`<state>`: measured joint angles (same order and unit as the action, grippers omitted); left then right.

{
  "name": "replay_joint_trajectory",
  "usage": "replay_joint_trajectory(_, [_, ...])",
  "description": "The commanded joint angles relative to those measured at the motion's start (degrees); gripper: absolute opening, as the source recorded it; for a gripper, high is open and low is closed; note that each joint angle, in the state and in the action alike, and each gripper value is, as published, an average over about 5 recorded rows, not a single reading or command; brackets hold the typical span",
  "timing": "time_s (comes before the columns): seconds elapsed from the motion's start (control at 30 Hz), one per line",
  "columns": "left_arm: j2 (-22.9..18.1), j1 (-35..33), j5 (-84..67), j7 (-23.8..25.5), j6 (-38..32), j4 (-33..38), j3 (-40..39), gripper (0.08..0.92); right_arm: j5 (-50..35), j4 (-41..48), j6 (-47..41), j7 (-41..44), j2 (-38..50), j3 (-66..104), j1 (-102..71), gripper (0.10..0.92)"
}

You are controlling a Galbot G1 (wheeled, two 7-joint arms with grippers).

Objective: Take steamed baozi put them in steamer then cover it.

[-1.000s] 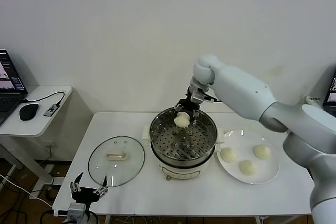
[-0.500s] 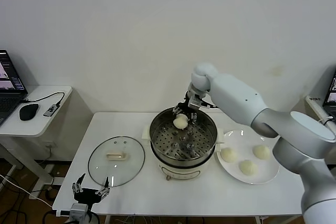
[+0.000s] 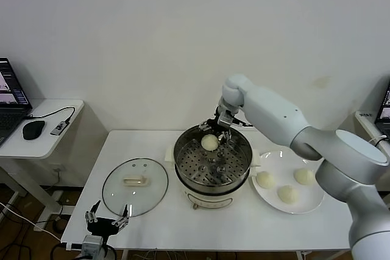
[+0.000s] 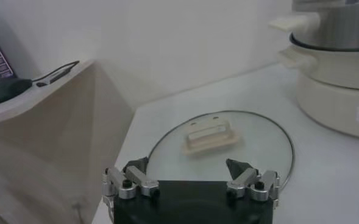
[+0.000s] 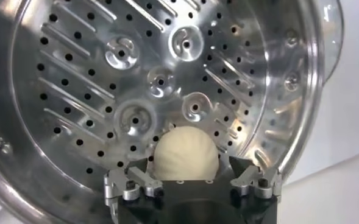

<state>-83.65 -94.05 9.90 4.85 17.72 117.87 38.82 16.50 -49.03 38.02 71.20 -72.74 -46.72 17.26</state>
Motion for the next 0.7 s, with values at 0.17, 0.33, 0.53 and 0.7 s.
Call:
replay_joint_trajectory(0.17, [0.06,-1.05,-0.61,0.16,0.45,1.96,-0.25,0.823,-22.85,-13.09,-31.94,4.51,15.02,-2.62,8.22,0.823])
replay_joint_trajectory(0.33, [0.19,-1.26,-1.51,0.44,1.09,3.64,0.0,0.823,-27.43,-21.26,-48.6,3.17,23.32,-3.78,10.62,0.823])
replay_joint_trajectory(0.53, [0.7,-1.59,-1.81,0.66,1.34,4.57,-0.04,0.823,-26.47,-27.39,-60.29,5.23,33.47,-4.72,11.79,0.823])
replay_joint_trajectory(0.7, [0.72,-1.49,-1.79,0.85,1.49,5.28,-0.46,0.823,-23.71,-31.87,-65.99,6.25,40.03,-4.71,9.66,0.823])
